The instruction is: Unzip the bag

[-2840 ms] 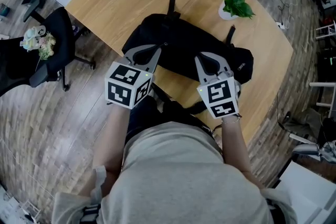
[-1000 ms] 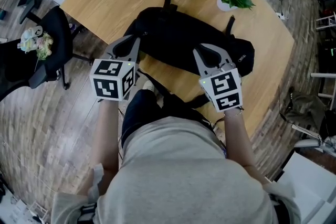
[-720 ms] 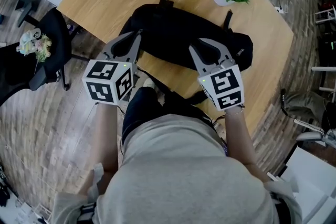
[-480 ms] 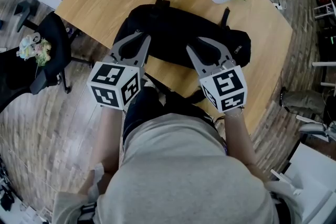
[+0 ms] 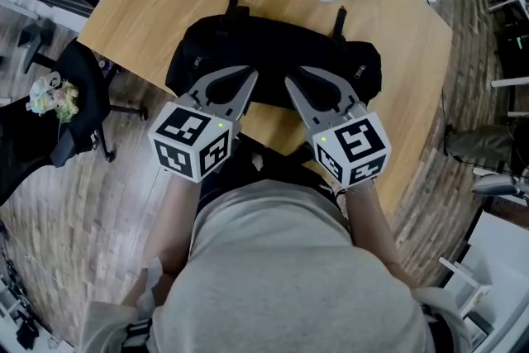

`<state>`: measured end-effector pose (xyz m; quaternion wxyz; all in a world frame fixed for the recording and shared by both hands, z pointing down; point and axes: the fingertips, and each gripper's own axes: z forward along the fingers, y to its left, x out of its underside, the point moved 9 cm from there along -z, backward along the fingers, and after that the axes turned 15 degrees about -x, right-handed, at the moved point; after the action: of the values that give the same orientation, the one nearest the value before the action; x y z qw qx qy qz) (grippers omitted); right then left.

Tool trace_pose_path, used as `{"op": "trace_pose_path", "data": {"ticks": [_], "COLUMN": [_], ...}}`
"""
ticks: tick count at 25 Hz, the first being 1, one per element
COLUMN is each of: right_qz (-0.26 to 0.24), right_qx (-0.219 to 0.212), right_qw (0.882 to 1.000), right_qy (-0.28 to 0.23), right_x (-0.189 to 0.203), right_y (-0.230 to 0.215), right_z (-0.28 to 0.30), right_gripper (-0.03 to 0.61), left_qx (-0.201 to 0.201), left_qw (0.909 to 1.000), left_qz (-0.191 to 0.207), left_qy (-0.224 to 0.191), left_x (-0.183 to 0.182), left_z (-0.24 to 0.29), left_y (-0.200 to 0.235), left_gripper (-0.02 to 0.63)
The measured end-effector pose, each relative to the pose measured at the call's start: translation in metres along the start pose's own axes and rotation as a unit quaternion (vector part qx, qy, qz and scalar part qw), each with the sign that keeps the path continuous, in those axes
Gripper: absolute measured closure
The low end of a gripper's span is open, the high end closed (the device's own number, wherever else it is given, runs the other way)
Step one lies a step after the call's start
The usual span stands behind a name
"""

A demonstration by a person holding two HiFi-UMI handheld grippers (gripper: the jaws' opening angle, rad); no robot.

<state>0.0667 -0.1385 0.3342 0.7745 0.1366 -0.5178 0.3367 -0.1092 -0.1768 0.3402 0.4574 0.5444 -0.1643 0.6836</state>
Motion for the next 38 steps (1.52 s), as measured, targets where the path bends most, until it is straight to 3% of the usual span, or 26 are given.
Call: {"op": "trace_pose_path", "data": {"ticks": [8,13,17,24,29,38], "right_qz": [0.046,0.098,0.114,0.118,0.109,0.108], "right_qx": [0.009,-0.011,-0.036,-0.041,-0.035,-0.018], "right_qw": [0.999,0.993,0.991,0.991,0.992,0.993], "right_qy": [-0.027,-0.059,-0.061,-0.054,-0.046,-0.045], "right_x": [0.013,0.019,0.026,0.029,0.03,0.031], "right_y": [-0.001,-0.004,-0.003,0.004,0.006,0.006], "right_z": [-0.009,-0.016,-0.016,-0.012,-0.012,-0.014], "right_gripper": [0.568,0.572,0.572,0.572,0.572,0.572], "left_qx": [-0.012,-0.009,-0.006,0.019,-0.013,-0.013], "left_qw": [0.9982,0.996,0.9964,0.9974,0.9962,0.9965], "left_qz": [0.051,0.082,0.069,0.034,0.056,0.057], "left_qy": [0.03,0.034,0.048,0.061,0.066,0.06], "left_x": [0.011,0.017,0.022,0.028,0.03,0.028], "left_z": [0.012,0.015,0.019,0.02,0.021,0.018], "left_y": [-0.015,-0.023,-0.025,-0.034,-0.032,-0.033], "left_gripper": [0.592,0.592,0.592,0.592,0.594,0.595]}}
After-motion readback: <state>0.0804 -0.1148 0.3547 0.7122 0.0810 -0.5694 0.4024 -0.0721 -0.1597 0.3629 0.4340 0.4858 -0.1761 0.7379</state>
